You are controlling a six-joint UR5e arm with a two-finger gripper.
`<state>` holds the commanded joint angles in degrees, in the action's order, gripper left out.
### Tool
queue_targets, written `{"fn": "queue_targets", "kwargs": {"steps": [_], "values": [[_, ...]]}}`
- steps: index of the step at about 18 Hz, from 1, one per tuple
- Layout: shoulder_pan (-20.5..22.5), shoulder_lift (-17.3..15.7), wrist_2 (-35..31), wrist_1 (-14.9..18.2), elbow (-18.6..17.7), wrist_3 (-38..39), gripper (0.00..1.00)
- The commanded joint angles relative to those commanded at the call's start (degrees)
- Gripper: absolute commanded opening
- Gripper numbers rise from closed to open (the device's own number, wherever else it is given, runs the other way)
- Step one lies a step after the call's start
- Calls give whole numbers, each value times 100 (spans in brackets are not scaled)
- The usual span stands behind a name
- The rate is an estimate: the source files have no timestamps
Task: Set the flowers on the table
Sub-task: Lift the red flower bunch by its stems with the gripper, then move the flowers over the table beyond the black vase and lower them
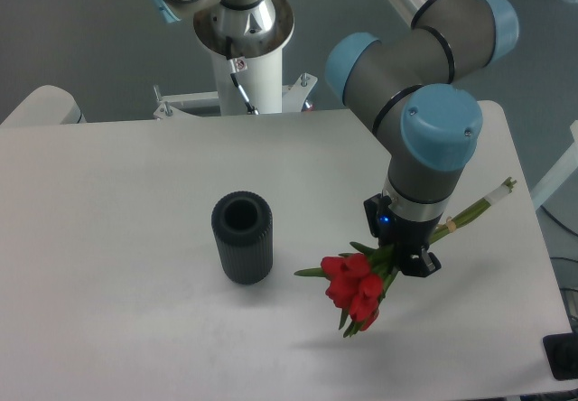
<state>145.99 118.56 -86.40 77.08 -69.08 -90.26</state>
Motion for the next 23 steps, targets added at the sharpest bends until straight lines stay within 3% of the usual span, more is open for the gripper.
{"fn": "queue_targets", "kwargs": {"steps": [6,9,16,19,23], "values": [[105,-44,26,44,-70,-52,0],[368,-157,114,298,-123,-499,0],[896,-764,123,202,-1484,-2432,0],[1072,-861,123,79,-1845,-3214,0],[1178,-1063,114,-140,-2512,-3665,0]]}}
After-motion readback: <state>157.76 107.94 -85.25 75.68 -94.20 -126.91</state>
